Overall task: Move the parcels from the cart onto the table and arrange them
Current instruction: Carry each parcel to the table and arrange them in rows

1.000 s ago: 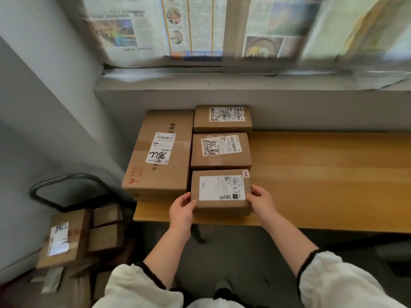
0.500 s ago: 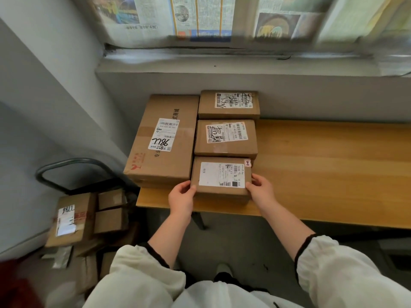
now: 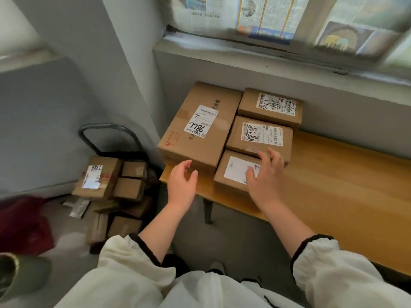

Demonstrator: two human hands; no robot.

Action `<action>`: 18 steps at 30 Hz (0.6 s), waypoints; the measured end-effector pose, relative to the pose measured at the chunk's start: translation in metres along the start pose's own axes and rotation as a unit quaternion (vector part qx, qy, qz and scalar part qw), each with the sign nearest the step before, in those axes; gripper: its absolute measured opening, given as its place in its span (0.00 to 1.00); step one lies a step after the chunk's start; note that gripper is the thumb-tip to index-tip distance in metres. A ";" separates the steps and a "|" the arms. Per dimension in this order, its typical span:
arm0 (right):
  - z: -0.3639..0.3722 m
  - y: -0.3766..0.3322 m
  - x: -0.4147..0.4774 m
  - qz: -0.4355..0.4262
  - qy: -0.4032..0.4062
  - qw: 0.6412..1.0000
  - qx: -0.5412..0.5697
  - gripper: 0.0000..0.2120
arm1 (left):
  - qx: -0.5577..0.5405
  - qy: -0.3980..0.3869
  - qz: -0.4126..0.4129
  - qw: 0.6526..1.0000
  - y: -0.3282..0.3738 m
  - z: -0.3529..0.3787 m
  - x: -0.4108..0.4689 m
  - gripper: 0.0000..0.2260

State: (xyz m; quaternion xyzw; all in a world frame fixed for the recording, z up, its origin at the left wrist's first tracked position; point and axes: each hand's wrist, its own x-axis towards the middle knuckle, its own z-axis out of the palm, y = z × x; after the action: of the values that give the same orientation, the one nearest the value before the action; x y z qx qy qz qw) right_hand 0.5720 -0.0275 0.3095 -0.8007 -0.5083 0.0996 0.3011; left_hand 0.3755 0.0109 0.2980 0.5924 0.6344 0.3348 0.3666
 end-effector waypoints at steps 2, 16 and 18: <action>0.014 -0.035 0.003 -0.100 -0.029 0.995 -0.009 0.22 | 0.101 0.003 0.063 0.993 -0.018 -0.033 -0.001 0.18; 0.193 -0.244 -0.044 -0.371 -0.255 0.887 -0.103 0.22 | 0.213 0.166 -0.259 0.927 -0.197 -0.246 -0.019 0.28; 0.221 -0.261 -0.045 -0.364 -0.288 0.879 -0.108 0.22 | 0.197 0.167 -0.278 0.925 -0.218 -0.264 -0.011 0.28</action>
State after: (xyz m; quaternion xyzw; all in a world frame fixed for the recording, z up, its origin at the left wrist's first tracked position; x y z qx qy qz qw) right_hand 0.2514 0.0959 0.2780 -0.5227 -0.8358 0.1534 0.0686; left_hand 0.0377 -0.0141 0.2454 0.3879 0.8789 0.1819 0.2099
